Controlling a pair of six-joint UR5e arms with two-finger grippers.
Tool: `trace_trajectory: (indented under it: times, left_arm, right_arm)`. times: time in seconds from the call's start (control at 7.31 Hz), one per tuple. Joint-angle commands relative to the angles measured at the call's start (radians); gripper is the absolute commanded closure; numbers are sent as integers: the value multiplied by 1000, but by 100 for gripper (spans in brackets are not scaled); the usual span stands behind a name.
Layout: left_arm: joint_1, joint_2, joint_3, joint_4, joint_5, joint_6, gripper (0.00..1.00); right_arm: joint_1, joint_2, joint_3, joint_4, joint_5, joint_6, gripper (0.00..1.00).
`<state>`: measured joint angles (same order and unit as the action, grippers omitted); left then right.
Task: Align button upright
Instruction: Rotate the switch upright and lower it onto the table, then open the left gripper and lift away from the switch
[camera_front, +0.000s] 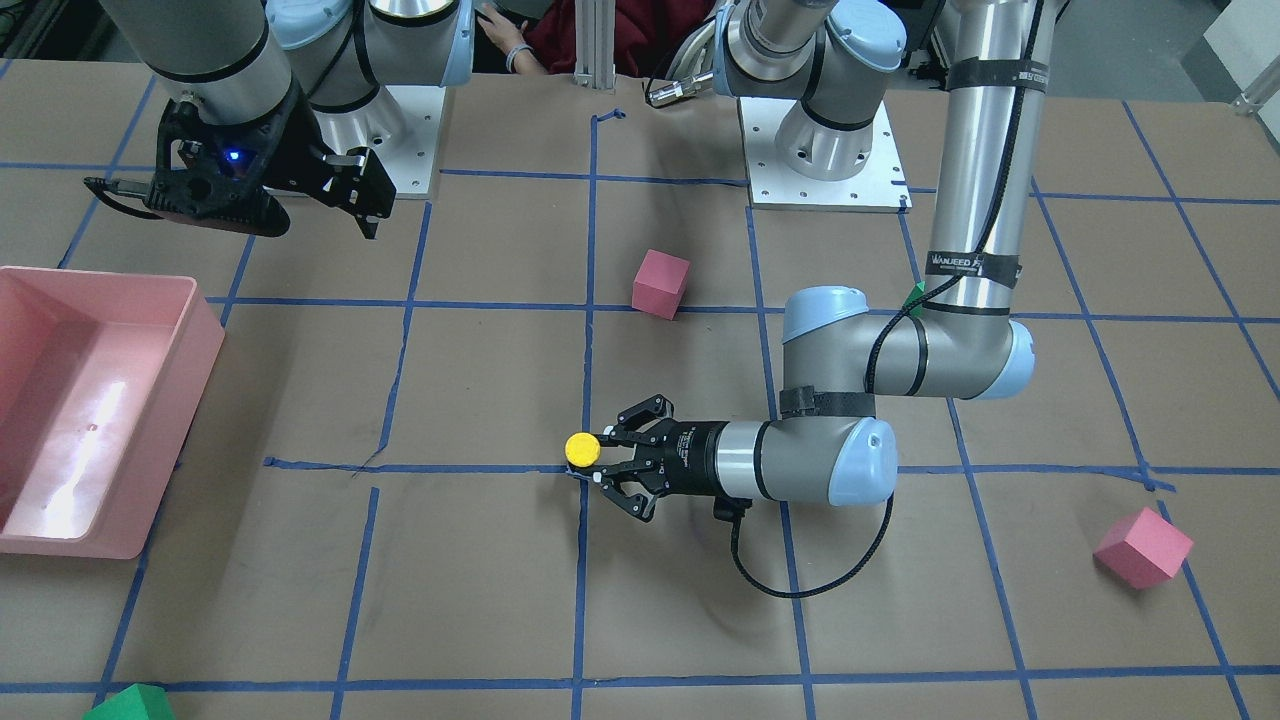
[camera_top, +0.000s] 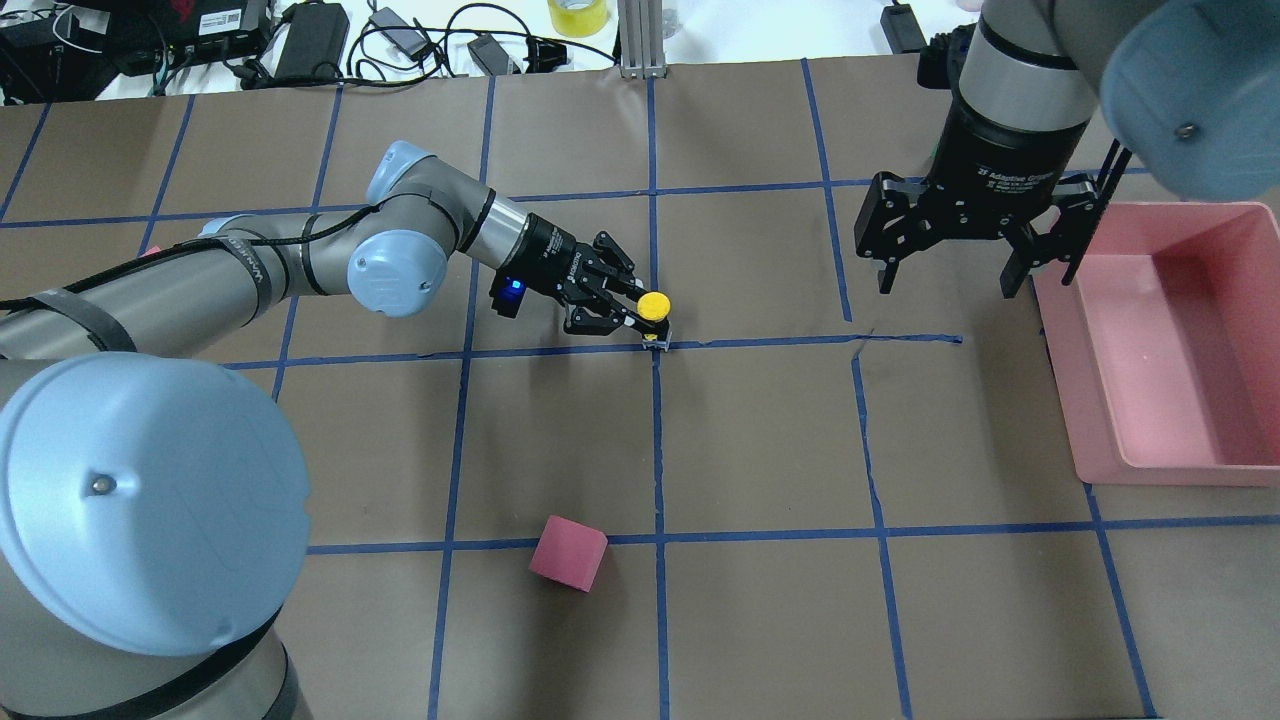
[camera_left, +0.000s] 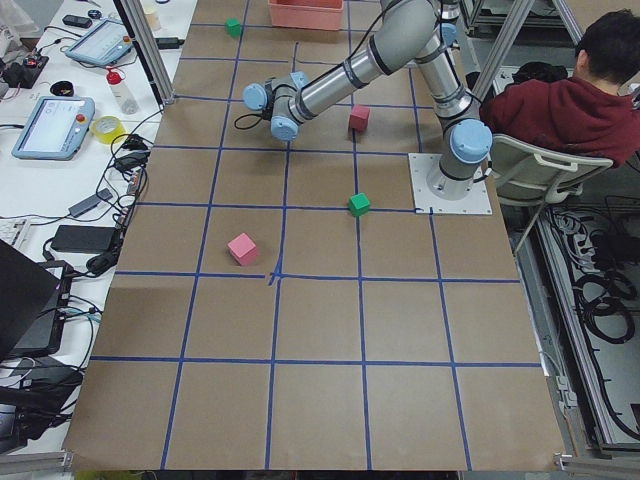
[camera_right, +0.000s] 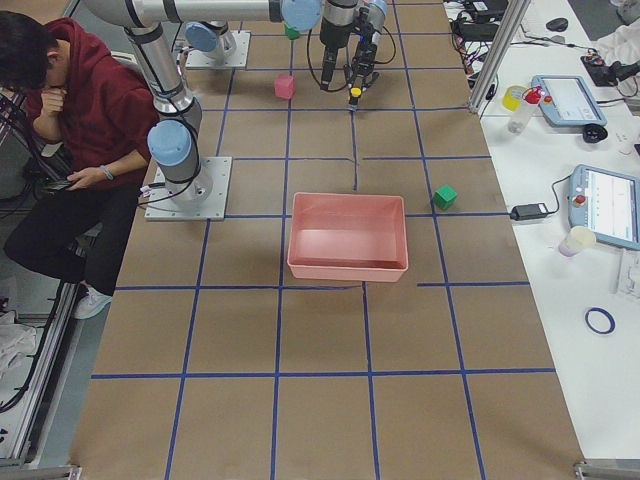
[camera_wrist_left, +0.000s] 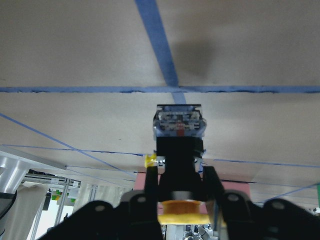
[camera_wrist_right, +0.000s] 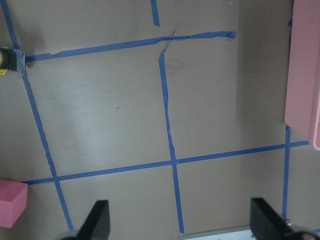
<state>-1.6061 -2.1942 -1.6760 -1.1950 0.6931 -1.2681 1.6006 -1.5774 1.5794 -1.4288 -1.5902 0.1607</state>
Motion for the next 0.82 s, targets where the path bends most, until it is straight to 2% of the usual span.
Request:
trace_trajectory:
  times: [0.0, 0.27, 0.55, 0.68]
  left_arm:
    - [0, 11, 5, 41, 59, -10, 0]
    - [3, 69, 31, 41, 60, -1, 0]
    - [-18, 132, 116, 23, 173, 123, 0]
    - [-44, 173, 120, 22, 227, 186, 0]
  right_arm:
    - [-5, 0, -13, -13, 9, -3, 0]
    - [-25, 0, -48, -53, -7, -7, 0]
    - [-59, 2, -50, -116, 7, -15, 0]
    - [-65, 19, -61, -143, 12, -33, 0]
